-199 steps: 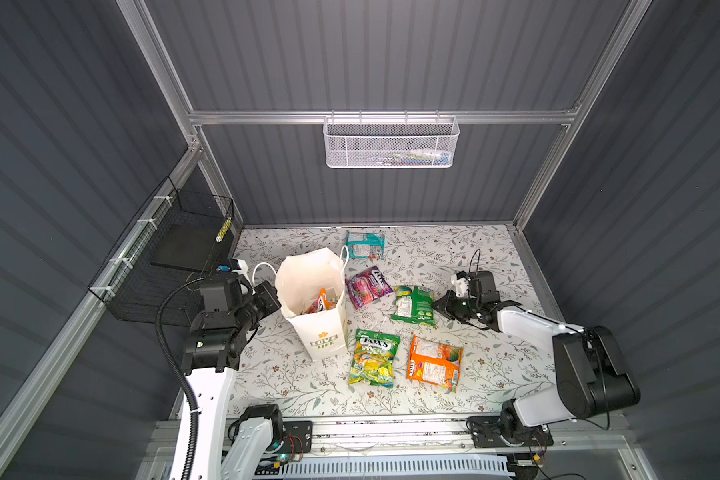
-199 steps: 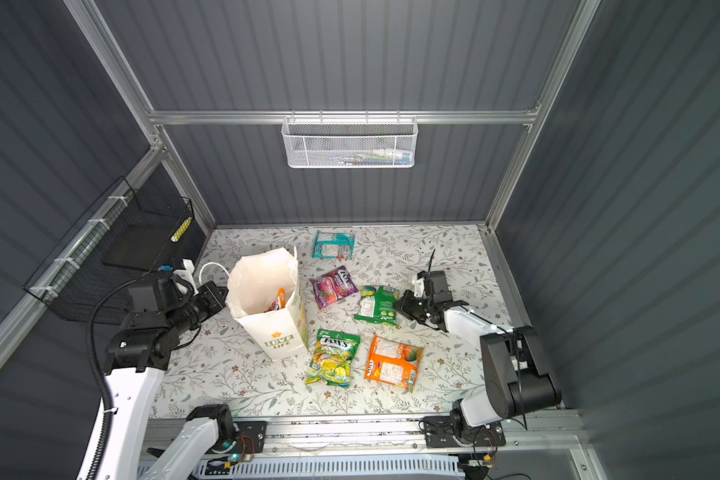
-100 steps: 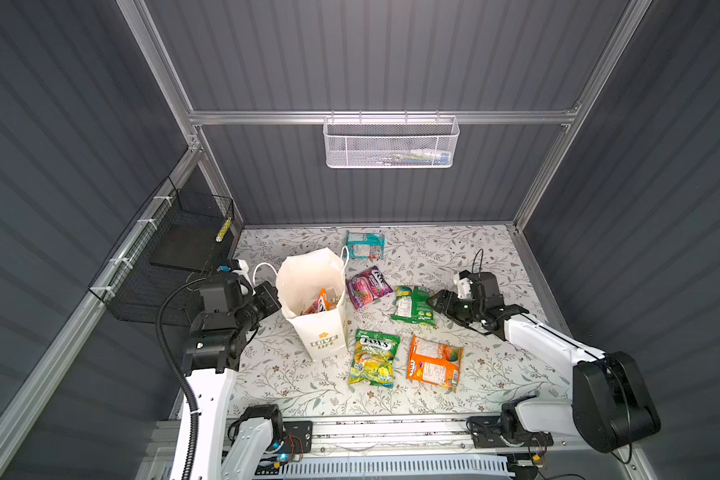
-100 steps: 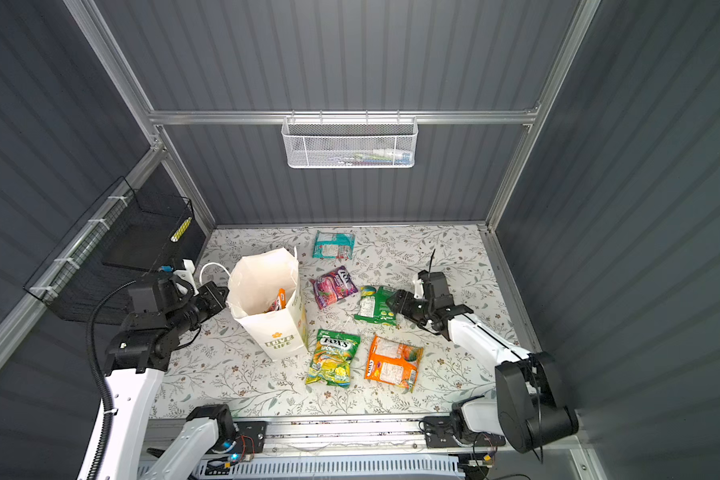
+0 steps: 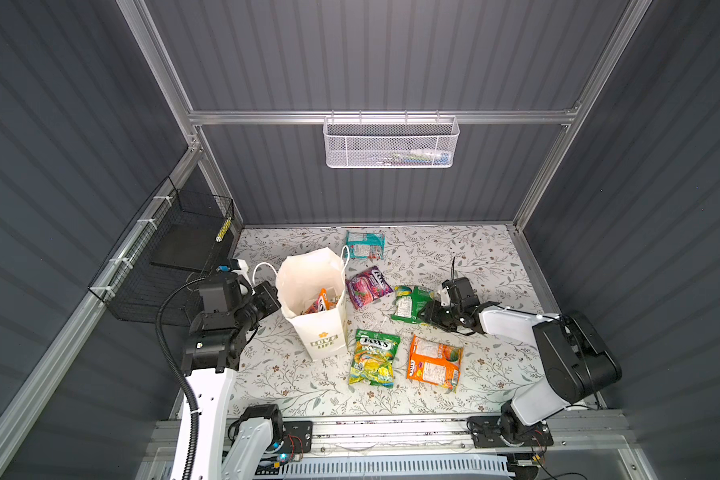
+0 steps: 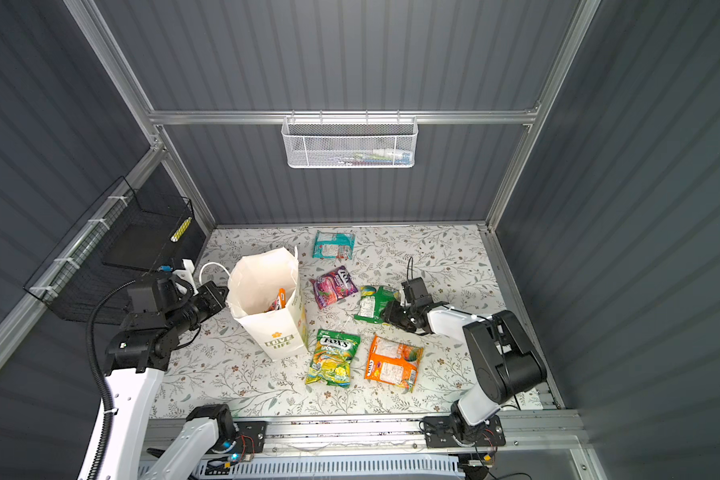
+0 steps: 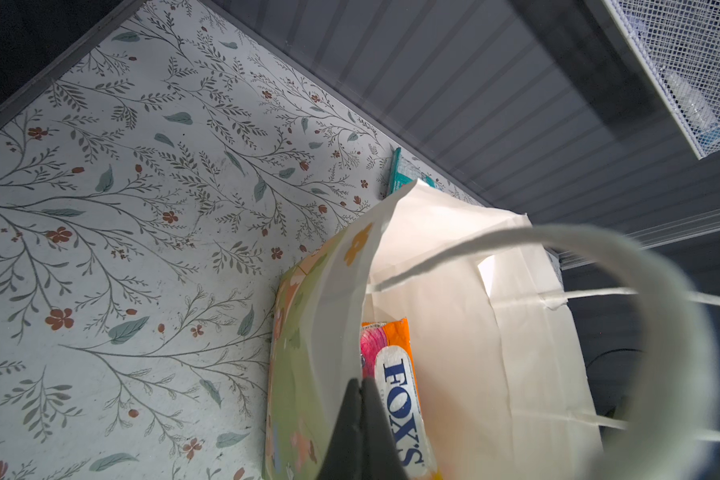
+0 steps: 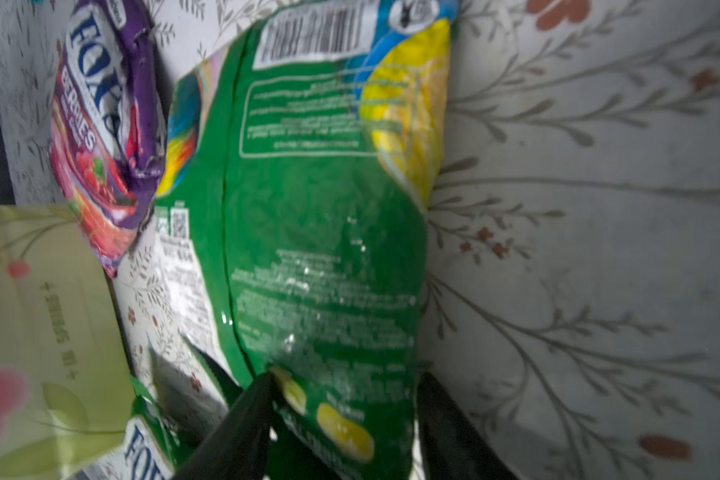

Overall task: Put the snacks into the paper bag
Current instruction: 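Close the right gripper on the green Spring Tea packet, then lift the green packet with the right gripper and carry it over the bag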

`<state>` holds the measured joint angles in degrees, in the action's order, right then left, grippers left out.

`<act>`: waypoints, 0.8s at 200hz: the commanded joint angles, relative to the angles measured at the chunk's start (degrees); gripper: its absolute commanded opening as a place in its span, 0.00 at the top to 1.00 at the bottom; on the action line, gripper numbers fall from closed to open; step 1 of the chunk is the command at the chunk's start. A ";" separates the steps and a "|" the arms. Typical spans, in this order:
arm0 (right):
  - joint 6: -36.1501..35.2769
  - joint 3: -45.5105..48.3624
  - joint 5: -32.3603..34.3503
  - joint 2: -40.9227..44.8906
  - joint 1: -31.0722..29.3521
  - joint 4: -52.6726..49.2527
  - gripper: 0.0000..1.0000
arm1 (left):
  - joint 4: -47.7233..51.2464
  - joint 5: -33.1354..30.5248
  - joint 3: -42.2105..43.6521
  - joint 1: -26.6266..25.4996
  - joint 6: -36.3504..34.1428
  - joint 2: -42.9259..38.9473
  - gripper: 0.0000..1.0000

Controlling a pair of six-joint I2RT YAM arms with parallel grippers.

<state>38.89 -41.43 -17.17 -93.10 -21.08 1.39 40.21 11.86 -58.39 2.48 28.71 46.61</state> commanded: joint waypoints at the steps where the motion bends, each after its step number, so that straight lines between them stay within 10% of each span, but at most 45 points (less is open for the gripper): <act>1: 0.70 -0.22 1.15 -3.99 -0.19 -0.89 0.59 | -0.57 0.97 0.83 0.51 -0.06 -0.38 1.00; 49: 2.47 2.08 -1.55 2.22 -0.33 2.22 0.99 | -0.66 1.09 0.95 0.53 -0.05 -0.64 1.00; 160: 0.86 -4.16 1.10 41.01 -3.91 -16.03 1.00 | -1.07 2.18 1.13 0.68 0.03 -1.08 1.00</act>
<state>41.54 -40.47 -19.79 -57.01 -23.09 -9.34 39.94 12.53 -58.00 2.74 28.71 46.24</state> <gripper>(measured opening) 0.155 0.047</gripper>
